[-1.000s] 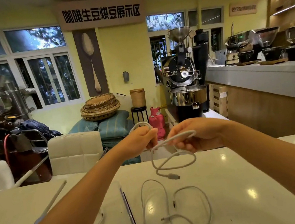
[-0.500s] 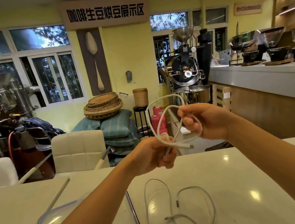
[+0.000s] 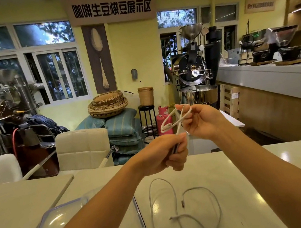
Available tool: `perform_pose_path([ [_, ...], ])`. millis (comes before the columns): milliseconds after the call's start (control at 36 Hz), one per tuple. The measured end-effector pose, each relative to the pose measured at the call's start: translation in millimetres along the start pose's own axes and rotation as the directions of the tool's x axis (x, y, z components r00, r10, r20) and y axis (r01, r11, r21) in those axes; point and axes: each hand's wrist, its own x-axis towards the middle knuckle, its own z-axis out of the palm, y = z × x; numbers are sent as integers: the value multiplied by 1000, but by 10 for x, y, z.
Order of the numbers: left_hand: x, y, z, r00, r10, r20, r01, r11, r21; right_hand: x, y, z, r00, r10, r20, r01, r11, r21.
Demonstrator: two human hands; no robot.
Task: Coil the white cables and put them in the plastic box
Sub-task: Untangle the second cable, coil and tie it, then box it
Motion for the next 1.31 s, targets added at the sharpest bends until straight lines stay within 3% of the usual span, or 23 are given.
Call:
perform_pose_path([
  [250,16,60,103,999,50,19,-46,989,-141,106,186,-110,993,40,-109,-55,988,-143],
  [361,7,43,97,998,64,16,-61,984,-166,133,200,-198,984,88,-158,-105,990,-100],
  [583,36,44,45,998,62,-26,-64,994,-83,139,395,-324,972,88,-217,-130,974,-185],
  [722,-3,98,-27,997,62,-38,-61,998,34,-2,605,-331,981,12,-195,-127,796,-592],
  [806,-18,123,-42,997,66,-50,-64,997,37,-85,666,-328,979,71,-193,-187,701,-689],
  [944,18,103,-22,991,58,-122,-73,990,-124,-177,628,-218,987,60,-151,-156,604,-781],
  [1000,40,101,-14,989,59,-132,-85,977,-197,-228,571,-167,993,-12,-114,-87,564,-821],
  [1056,60,106,-1,988,68,-141,-103,962,-253,-241,523,-147,969,-242,-49,91,536,-839],
  [1083,69,108,8,987,71,-142,-109,954,-280,-243,502,-139,919,-393,0,211,493,-844],
  [1139,79,109,35,989,74,-130,-114,936,-332,-262,449,-116,771,-610,183,422,275,-864],
  [1167,81,111,50,990,78,-115,-114,929,-351,-262,419,-108,730,-620,286,489,181,-853],
  [1194,83,111,61,992,82,-97,-112,924,-367,-265,385,-99,724,-585,366,542,154,-826],
  [1306,85,117,80,996,89,-32,-94,900,-426,-283,253,-26,825,-309,474,565,415,-713],
])
